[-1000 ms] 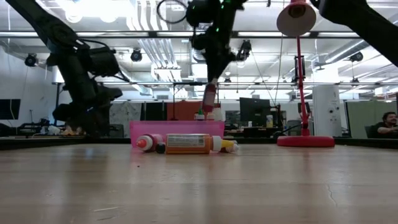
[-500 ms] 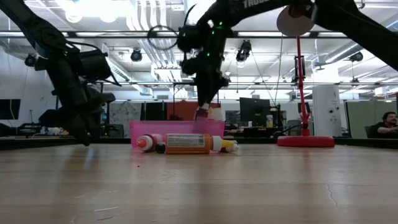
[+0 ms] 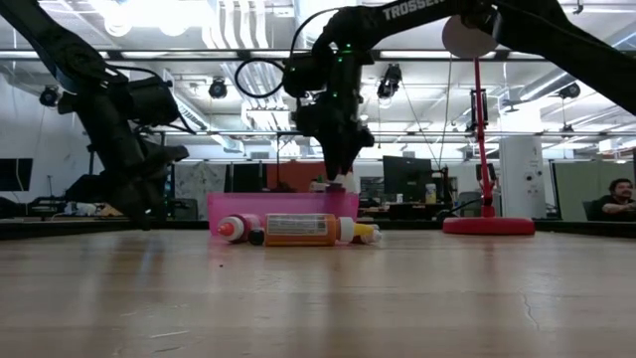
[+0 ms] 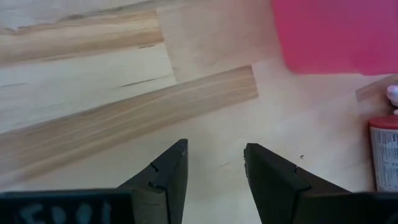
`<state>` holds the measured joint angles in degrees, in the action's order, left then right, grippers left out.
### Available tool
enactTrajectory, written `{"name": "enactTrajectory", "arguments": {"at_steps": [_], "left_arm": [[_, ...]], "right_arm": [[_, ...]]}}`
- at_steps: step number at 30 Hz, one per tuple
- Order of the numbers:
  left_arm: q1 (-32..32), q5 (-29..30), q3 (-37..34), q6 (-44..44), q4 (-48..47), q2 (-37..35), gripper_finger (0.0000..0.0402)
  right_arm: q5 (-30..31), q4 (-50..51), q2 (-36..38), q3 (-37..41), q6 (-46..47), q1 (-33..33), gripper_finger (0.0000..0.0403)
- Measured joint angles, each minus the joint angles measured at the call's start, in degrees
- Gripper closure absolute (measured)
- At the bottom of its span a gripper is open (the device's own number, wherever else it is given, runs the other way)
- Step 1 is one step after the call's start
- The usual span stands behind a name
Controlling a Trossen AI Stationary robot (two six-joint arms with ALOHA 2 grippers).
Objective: Pick & Place food coloring
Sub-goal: Put the big red food coloring bottle into the red bin
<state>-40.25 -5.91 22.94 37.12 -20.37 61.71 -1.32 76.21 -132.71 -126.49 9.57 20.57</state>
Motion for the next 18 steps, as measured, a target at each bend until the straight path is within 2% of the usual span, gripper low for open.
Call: {"name": "enactTrajectory", "arguments": {"at_steps": [7,18], "left_arm": [[0.02,0.0,0.0,-0.09,1.24,0.02,0.0271],[0.01,0.0,0.0,-0.17,1.97,0.02,0.0271]], "right_arm": [[-0.08,1.02,0.01,0.19,2.29,0.36,0.0295],[-1.29,0.76,0.21,-0.12,2.25,0.63,0.0231]]}}
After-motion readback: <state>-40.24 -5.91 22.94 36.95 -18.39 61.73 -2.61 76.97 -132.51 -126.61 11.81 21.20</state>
